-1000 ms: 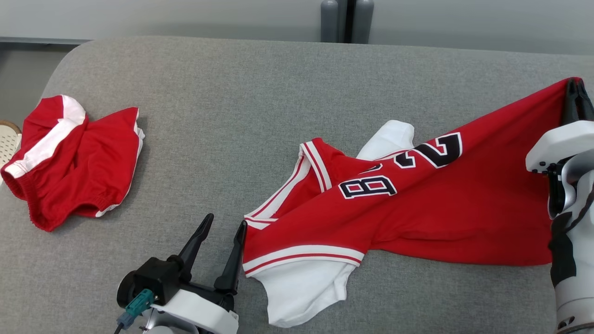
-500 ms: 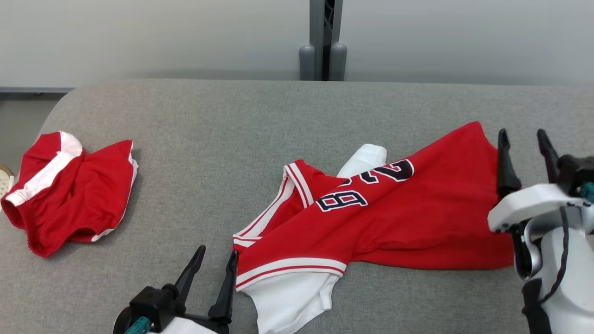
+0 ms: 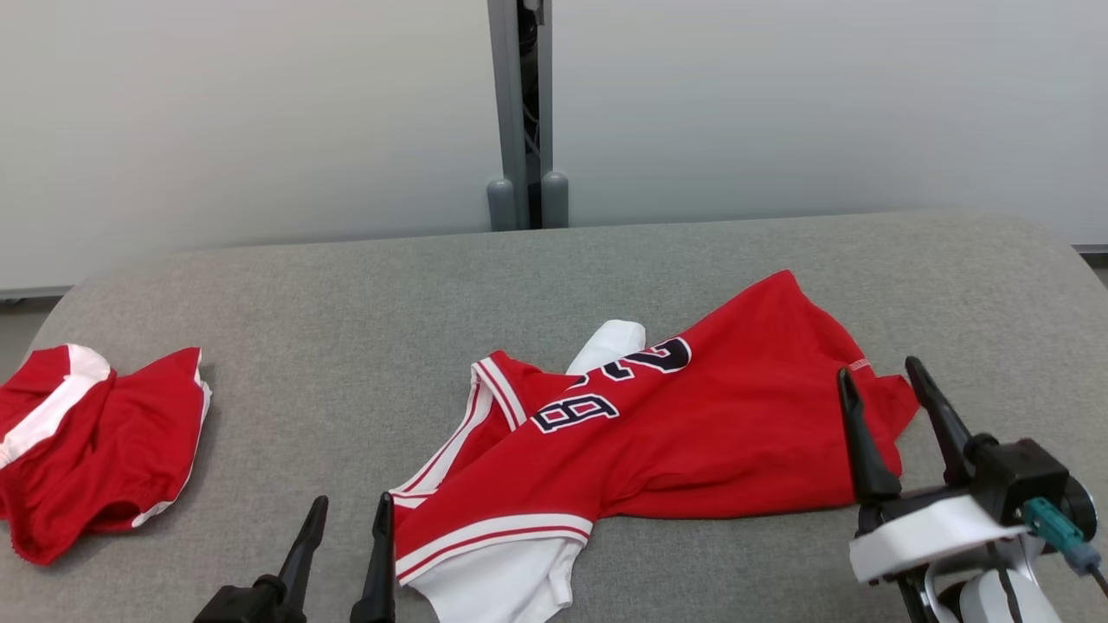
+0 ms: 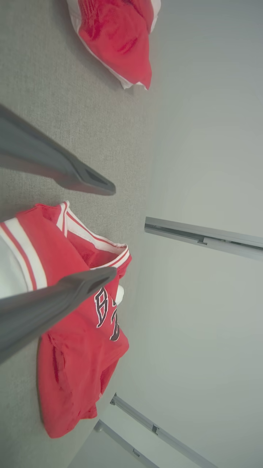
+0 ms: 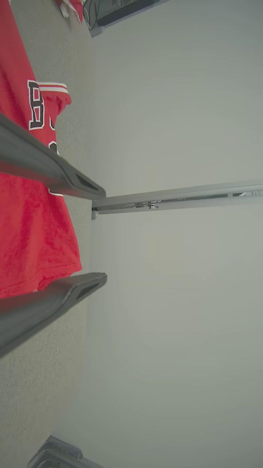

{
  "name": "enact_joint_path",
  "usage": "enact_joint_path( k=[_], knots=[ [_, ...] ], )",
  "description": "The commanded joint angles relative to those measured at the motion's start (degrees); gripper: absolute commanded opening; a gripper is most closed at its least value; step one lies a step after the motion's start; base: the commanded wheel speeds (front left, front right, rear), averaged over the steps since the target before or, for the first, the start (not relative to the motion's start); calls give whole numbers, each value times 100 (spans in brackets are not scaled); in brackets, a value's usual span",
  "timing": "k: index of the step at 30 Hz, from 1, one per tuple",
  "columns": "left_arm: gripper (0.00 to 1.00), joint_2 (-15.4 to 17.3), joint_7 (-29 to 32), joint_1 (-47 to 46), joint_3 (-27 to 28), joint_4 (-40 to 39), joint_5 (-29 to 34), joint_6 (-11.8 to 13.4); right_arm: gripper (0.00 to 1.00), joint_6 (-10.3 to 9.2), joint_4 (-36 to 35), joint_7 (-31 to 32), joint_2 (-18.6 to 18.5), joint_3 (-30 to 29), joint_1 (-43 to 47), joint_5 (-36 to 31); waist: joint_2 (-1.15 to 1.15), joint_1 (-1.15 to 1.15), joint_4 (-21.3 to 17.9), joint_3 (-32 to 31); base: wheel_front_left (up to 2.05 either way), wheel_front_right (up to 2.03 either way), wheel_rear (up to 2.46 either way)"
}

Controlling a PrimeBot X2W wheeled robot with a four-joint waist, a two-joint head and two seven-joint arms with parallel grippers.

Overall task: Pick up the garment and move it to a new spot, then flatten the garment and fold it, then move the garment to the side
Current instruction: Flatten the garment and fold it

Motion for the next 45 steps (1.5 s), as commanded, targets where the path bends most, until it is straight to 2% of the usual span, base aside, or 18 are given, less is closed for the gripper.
enact_joint_path(
  k=[1, 12, 21, 35, 39, 45],
  knots=[
    [100, 22, -11, 74, 61, -111, 17, 75, 100, 1, -140, -26, -30, 25, 165, 54, 0, 0, -76, -82, 0, 0, 0],
    [100, 15, -11, 494, 305, -1014, 332, 568, 100, 1, -872, -26, -28, 47, 1157, 164, 0, 0, -109, -397, 0, 0, 0],
    [100, 14, -11, 748, 270, -1047, 349, 718, 100, 1, -854, -26, -30, 129, 1602, 267, 0, 0, -74, -491, 0, 0, 0],
    [100, 13, -11, 685, 228, -786, 289, 587, 100, 1, -822, -26, -29, 116, 1527, 386, 0, 0, -7, -436, 0, 0, 0],
    [100, 17, 30, 810, -155, 26, 199, 355, 100, 1, -825, -27, -28, 134, 1501, 401, 0, 0, -30, -410, 0, 0, 0],
    [100, 32, 504, 502, -565, 896, 114, -39, 100, 1, -836, -27, -29, 114, 1448, 397, 0, 0, -46, -297, 0, 0, 0]
  ],
)
